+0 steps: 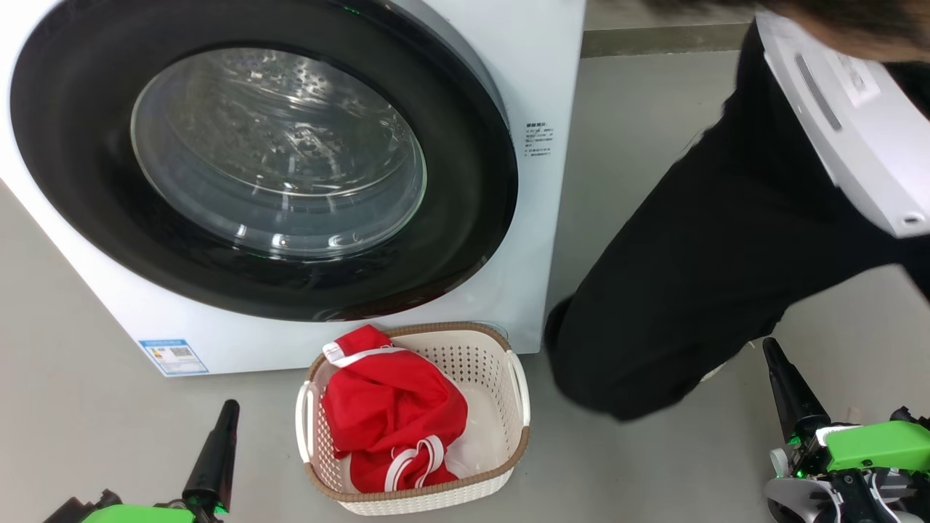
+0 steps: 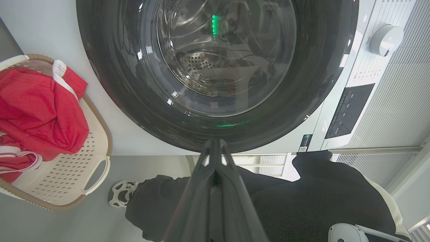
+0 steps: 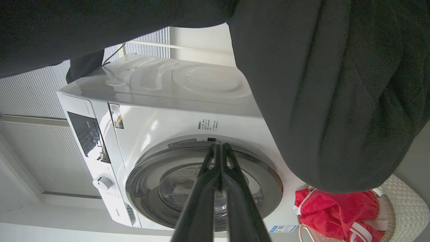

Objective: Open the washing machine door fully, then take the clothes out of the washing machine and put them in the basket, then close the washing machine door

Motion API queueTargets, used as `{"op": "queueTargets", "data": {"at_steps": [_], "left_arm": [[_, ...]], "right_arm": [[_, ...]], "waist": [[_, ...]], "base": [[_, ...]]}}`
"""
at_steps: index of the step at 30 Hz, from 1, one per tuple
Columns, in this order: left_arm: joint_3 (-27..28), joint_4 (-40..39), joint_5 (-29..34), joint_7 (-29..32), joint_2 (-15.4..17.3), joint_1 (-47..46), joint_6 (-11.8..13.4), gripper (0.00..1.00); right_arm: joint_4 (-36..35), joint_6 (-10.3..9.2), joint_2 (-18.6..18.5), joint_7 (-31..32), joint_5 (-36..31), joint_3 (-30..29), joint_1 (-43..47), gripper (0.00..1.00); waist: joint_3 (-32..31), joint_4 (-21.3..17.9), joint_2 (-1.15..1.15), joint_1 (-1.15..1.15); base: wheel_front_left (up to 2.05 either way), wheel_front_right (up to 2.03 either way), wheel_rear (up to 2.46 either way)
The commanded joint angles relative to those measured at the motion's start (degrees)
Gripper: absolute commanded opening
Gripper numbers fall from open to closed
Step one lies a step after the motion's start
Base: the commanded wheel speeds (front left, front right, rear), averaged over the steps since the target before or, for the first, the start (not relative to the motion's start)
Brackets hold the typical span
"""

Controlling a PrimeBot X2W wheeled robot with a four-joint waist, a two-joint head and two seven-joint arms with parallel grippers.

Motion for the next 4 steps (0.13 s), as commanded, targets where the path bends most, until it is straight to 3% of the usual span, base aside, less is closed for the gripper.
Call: {"op": "queueTargets", "data": {"at_steps": [1,4], "left_arm": [[2.14,-1.18,0.66,0.42,0.42,-2.39,-0.40,0.00],[2.15,-1.18,0.66,0.42,0.42,-2.39,-0.40,0.00]], "right_arm": [[-1.66,0.03,-0.49,0.35,-0.12,0.73,-2.39,0.00],[-1.66,0.03,-0.49,0.35,-0.12,0.72,-2.39,0.00]], "waist": [[0.00,0.00,0.00,0.00],[0.00,0.00,0.00,0.00]], "base": [[0.00,0.00,0.00],[0.00,0.00,0.00]]}}
